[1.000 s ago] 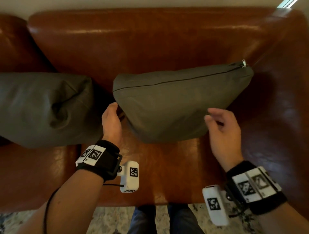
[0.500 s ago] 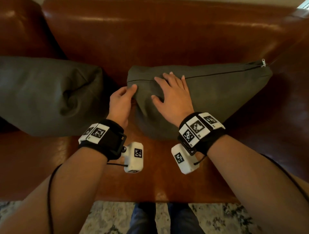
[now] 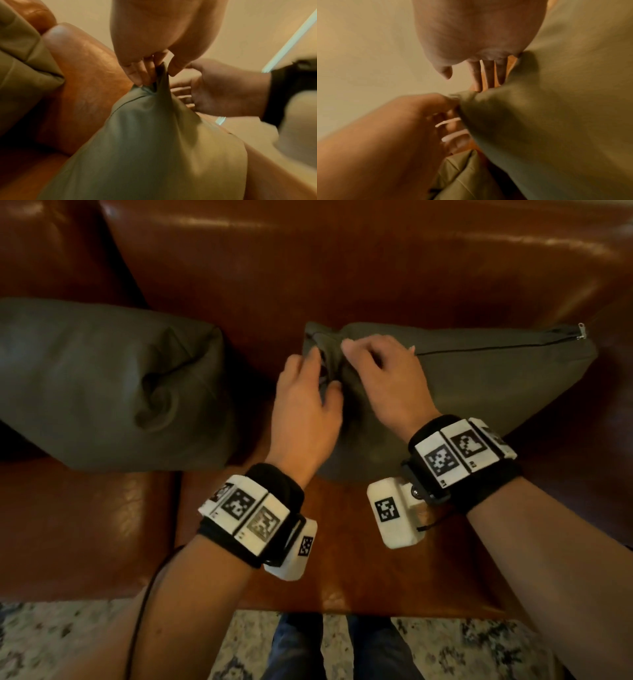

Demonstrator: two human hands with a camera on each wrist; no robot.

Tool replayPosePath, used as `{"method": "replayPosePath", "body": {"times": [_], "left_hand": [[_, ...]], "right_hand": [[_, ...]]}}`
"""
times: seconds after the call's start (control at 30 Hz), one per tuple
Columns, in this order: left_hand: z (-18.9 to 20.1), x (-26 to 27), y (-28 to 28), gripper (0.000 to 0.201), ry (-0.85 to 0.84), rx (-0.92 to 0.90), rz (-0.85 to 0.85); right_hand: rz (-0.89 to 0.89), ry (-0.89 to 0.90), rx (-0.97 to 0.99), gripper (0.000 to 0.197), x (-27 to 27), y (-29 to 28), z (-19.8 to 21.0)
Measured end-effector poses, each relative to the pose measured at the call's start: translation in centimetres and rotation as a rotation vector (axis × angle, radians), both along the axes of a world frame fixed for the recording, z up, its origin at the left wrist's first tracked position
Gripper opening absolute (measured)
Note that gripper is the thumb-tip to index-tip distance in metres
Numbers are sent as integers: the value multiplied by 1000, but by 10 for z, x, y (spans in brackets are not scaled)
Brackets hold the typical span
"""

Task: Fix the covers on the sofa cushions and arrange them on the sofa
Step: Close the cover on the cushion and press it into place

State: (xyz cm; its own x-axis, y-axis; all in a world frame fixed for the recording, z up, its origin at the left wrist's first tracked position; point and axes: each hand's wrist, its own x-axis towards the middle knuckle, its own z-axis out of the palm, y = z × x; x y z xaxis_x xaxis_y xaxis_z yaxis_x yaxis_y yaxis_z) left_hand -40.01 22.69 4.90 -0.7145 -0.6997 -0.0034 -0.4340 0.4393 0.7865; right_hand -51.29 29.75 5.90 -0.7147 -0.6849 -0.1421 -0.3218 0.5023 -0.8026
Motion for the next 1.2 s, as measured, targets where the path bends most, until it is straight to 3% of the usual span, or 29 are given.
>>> {"method": "replayPosePath", "body": {"times": [0.1,0.17,0.33,0.43,0.63,1.0,1.1,1.2], "left_hand": [[-3,1,13,53,-31,-164,-87],[-2,1,14,52,-50,-215,-109],[-9,6,8,53,-37,-136,-158],[-16,12,0,43,35,26,-18],[-25,8,-18,33,-29,15,143],[-30,-16,-31,12,-11,-112,80],[-24,-17,-42,7,-26,-38,58],[-18,-16,-56,17,24,166,80]], "right_hand": [[-79,-32,2,46,0,-10,15],[-55,-27,47,45,-7,-14,20],[79,-9,166,45,-13,-16,24],[86,-8,242,51,-14,-16,17],[48,-72,283,47,-15,-16,12],[24,-167,224,34,-15,-14,11],[21,-154,202,42,-16,-13,10],[44,-133,155,55,-14,-12,9]]}}
